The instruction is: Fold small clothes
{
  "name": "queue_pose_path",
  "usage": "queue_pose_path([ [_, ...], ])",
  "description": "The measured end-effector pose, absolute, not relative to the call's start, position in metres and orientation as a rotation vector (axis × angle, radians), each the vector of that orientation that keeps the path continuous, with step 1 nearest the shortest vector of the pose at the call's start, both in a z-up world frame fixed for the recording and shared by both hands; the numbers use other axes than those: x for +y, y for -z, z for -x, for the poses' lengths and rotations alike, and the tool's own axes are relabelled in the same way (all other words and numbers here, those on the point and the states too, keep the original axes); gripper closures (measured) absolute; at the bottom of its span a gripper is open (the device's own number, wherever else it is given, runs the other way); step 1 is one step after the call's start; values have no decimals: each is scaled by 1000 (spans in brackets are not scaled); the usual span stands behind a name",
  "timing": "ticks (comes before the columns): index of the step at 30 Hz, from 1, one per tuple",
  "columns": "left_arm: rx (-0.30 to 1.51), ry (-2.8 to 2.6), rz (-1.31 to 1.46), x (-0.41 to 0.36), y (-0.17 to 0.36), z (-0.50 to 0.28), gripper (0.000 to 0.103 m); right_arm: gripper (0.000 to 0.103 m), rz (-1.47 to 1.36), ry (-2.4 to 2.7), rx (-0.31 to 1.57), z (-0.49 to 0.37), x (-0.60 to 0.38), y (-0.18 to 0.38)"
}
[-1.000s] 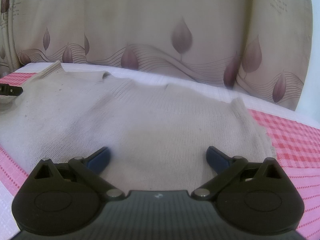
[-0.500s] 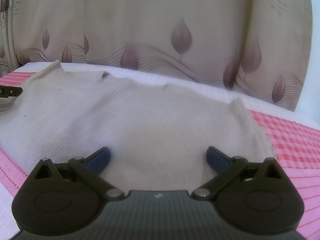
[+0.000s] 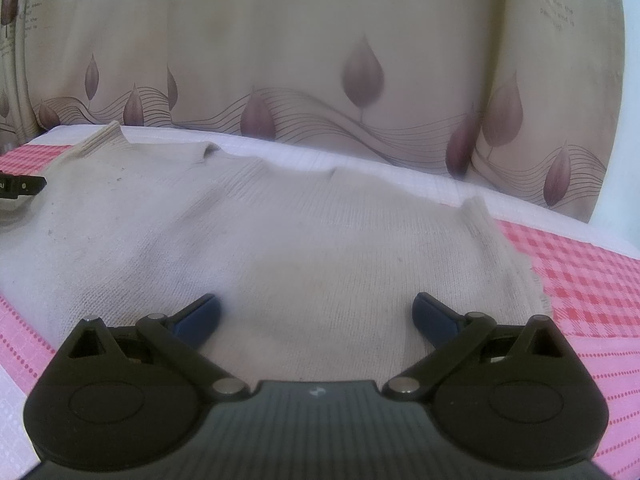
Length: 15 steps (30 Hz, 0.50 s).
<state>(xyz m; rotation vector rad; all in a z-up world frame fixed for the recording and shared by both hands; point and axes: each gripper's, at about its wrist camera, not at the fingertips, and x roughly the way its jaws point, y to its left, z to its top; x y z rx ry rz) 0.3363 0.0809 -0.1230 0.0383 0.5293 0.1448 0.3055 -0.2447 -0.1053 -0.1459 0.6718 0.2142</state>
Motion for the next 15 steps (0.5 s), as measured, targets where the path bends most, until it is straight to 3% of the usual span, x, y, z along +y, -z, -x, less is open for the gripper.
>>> queue_pose_path([
  [15, 527, -141, -57, 80, 123, -336, 0, 0, 147, -215, 674, -305, -243, 104],
])
